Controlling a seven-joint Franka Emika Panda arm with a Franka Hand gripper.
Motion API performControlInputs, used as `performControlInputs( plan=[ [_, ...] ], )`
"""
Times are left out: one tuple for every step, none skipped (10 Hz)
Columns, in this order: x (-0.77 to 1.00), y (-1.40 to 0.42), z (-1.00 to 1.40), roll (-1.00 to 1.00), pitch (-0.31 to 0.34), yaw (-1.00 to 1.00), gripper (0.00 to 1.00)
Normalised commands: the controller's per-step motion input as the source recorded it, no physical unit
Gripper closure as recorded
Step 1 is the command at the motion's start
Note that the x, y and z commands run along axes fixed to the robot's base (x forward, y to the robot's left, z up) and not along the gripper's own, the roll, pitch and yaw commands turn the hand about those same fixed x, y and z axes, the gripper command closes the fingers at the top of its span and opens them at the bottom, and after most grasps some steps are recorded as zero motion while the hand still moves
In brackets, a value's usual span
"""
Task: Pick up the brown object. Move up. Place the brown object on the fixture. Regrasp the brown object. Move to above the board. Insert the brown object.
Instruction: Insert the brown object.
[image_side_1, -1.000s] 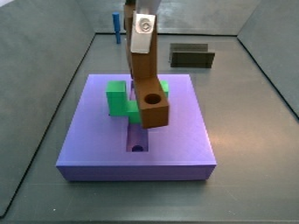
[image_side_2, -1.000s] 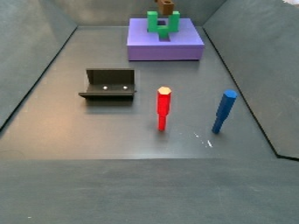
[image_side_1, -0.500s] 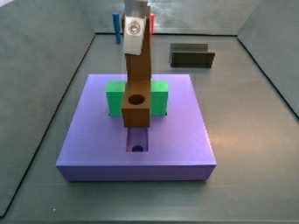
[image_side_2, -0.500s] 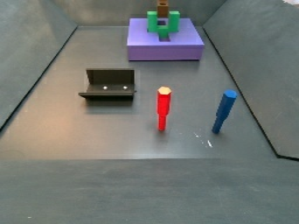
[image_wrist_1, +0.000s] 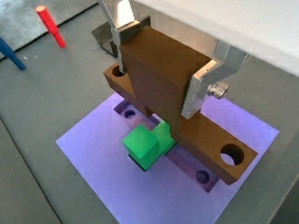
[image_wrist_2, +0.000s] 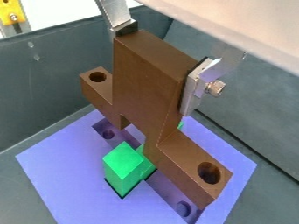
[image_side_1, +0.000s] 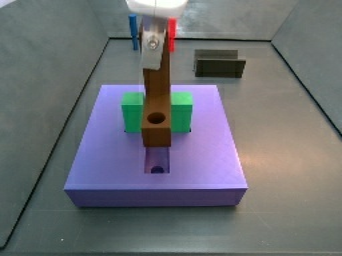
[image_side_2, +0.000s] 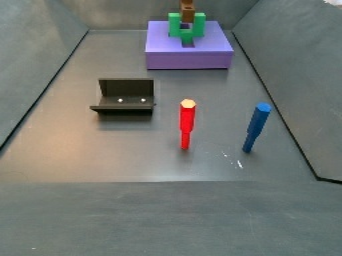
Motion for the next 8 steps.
performControlInputs(
  plan=[
    [-0.02,0.0,-0.37,0.0,0.0,0.0,1.0],
    [-0.02,0.0,-0.35,0.0,0.0,0.0,1.0],
    [0.0,0.05,-0.23,0.04,0.0,0.0,1.0],
    [-0.09,0.13,-0.1,0.06,0.0,0.0,1.0],
    [-0.03,0.07,-0.12,0.07,0.0,0.0,1.0],
    [0.04,0.01,-0.11,0.01,0.0,0.0,1.0],
    [0.11,0.01,-0.12,0.0,0.0,0.0,1.0],
    [0.12,0.0,-0.12,0.0,0.0,0.0,1.0]
  ],
)
